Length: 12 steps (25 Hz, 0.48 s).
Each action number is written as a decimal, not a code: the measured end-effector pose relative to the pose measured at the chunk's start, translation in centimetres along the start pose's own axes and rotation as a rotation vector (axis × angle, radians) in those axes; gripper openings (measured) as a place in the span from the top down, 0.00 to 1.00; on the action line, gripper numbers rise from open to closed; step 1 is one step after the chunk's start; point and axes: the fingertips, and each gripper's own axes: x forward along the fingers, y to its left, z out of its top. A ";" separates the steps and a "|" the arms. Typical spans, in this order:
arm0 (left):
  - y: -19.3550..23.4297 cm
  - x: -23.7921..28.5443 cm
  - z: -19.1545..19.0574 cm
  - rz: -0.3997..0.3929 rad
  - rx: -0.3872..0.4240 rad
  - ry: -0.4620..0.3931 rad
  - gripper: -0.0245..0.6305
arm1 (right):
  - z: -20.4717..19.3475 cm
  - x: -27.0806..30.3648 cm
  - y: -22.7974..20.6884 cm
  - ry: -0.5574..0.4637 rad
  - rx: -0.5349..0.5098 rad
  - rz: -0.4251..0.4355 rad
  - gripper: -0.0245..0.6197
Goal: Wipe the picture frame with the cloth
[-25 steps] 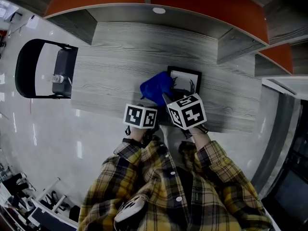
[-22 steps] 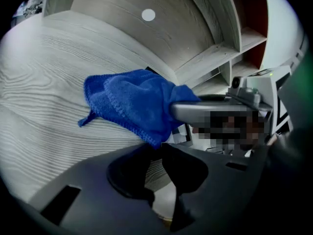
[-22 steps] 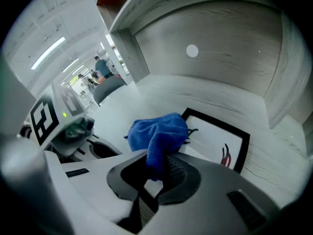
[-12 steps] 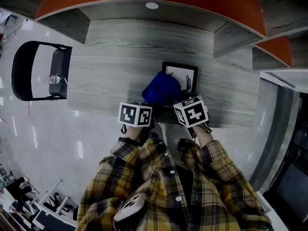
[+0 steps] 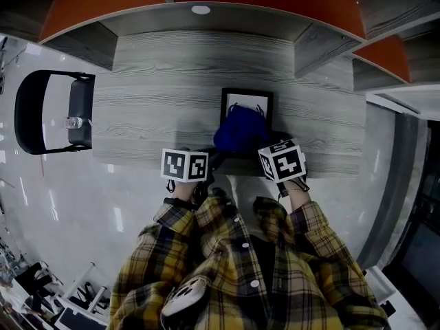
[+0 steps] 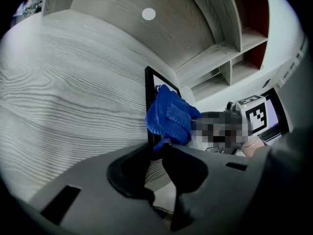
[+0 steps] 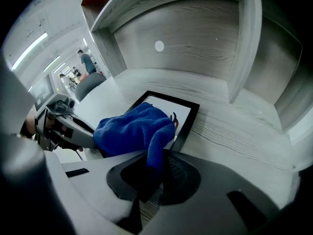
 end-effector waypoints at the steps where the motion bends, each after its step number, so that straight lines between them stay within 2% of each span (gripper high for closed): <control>1: 0.0 0.0 0.0 0.000 -0.001 0.000 0.84 | -0.2 -0.2 -0.3 -0.003 0.011 -0.001 0.90; 8: -0.1 0.1 0.1 0.009 -0.001 0.001 0.84 | -0.8 -1.6 -1.5 -0.017 0.007 -0.044 0.90; 12: -0.1 0.1 0.2 0.009 -0.002 -0.001 0.84 | -1.5 -2.1 -3.3 -0.018 0.046 -0.071 0.90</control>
